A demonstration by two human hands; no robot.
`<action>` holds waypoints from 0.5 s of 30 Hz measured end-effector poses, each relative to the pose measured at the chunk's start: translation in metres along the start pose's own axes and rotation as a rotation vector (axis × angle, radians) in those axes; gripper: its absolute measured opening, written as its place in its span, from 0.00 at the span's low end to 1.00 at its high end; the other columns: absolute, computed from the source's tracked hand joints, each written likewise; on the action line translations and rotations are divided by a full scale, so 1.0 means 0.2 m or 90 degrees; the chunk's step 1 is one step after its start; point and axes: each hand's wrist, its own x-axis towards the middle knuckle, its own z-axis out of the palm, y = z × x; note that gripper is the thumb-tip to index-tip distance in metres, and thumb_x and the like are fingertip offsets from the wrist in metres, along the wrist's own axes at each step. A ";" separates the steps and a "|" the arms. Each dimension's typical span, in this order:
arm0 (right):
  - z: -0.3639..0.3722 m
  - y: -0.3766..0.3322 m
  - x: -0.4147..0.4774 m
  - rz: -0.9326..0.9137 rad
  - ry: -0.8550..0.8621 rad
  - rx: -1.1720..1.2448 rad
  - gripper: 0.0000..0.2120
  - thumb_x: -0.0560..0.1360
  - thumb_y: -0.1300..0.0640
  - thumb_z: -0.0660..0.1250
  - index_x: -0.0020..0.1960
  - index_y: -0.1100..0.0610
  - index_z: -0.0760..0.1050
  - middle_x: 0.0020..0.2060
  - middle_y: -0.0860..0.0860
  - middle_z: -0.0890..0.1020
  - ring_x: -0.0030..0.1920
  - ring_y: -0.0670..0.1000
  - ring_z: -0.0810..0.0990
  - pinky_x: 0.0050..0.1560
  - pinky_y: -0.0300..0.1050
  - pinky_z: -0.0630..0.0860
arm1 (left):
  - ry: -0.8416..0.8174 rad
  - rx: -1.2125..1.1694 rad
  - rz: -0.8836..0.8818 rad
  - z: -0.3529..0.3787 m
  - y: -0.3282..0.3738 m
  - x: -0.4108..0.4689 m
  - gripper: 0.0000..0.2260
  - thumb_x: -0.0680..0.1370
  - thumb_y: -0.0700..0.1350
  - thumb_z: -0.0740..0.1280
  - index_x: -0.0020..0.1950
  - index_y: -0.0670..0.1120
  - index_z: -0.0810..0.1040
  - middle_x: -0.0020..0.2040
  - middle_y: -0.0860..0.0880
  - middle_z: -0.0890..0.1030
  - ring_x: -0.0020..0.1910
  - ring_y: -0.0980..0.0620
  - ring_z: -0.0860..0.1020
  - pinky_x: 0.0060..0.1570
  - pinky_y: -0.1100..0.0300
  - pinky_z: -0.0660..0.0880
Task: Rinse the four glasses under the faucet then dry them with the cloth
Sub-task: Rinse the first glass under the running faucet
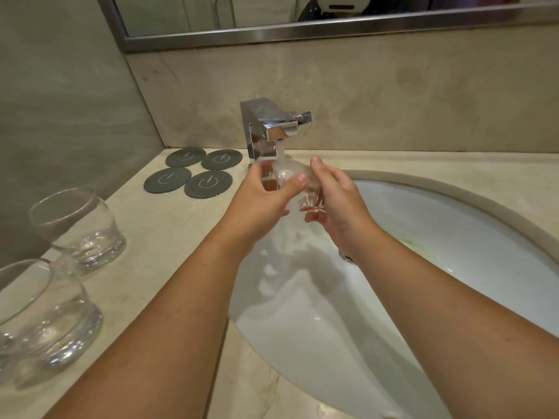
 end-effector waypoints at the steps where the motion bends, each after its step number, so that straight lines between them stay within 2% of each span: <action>1: 0.00 -0.01 0.00 0.030 -0.007 -0.006 0.23 0.80 0.35 0.68 0.63 0.53 0.80 0.49 0.54 0.85 0.37 0.53 0.81 0.33 0.46 0.74 | -0.004 0.016 0.017 0.00 0.00 0.00 0.26 0.73 0.58 0.79 0.67 0.58 0.75 0.62 0.53 0.85 0.61 0.53 0.85 0.54 0.54 0.82; 4: -0.02 -0.01 0.00 0.100 -0.015 -0.020 0.27 0.81 0.32 0.62 0.62 0.54 0.82 0.45 0.52 0.82 0.32 0.52 0.77 0.28 0.44 0.69 | -0.021 0.074 0.058 0.00 0.01 -0.01 0.34 0.72 0.55 0.80 0.75 0.56 0.71 0.63 0.56 0.81 0.60 0.56 0.84 0.61 0.55 0.81; 7: -0.02 -0.01 0.00 0.102 -0.014 0.011 0.24 0.83 0.36 0.64 0.63 0.55 0.82 0.41 0.54 0.82 0.28 0.50 0.74 0.27 0.43 0.68 | -0.047 0.084 0.078 0.00 0.02 -0.02 0.35 0.77 0.44 0.79 0.79 0.57 0.67 0.64 0.58 0.79 0.56 0.63 0.84 0.54 0.68 0.78; 8: -0.02 -0.01 0.00 0.094 -0.009 0.022 0.22 0.83 0.39 0.65 0.63 0.55 0.81 0.40 0.54 0.81 0.28 0.50 0.73 0.27 0.43 0.68 | -0.055 0.081 0.078 0.00 0.01 -0.02 0.36 0.76 0.43 0.79 0.79 0.57 0.66 0.66 0.57 0.79 0.56 0.64 0.84 0.54 0.68 0.78; 12: -0.01 -0.02 0.00 0.037 0.019 0.046 0.15 0.83 0.47 0.68 0.62 0.57 0.80 0.40 0.54 0.81 0.28 0.50 0.74 0.28 0.43 0.68 | -0.050 0.039 0.054 0.01 0.00 -0.01 0.42 0.71 0.54 0.82 0.80 0.56 0.65 0.68 0.56 0.81 0.65 0.58 0.82 0.64 0.56 0.78; 15: -0.01 -0.03 0.00 0.001 0.043 0.054 0.11 0.82 0.51 0.70 0.60 0.55 0.81 0.42 0.52 0.82 0.33 0.52 0.75 0.30 0.44 0.69 | -0.040 0.047 0.025 0.01 0.01 -0.02 0.44 0.69 0.66 0.80 0.80 0.56 0.65 0.68 0.57 0.81 0.66 0.60 0.80 0.60 0.55 0.79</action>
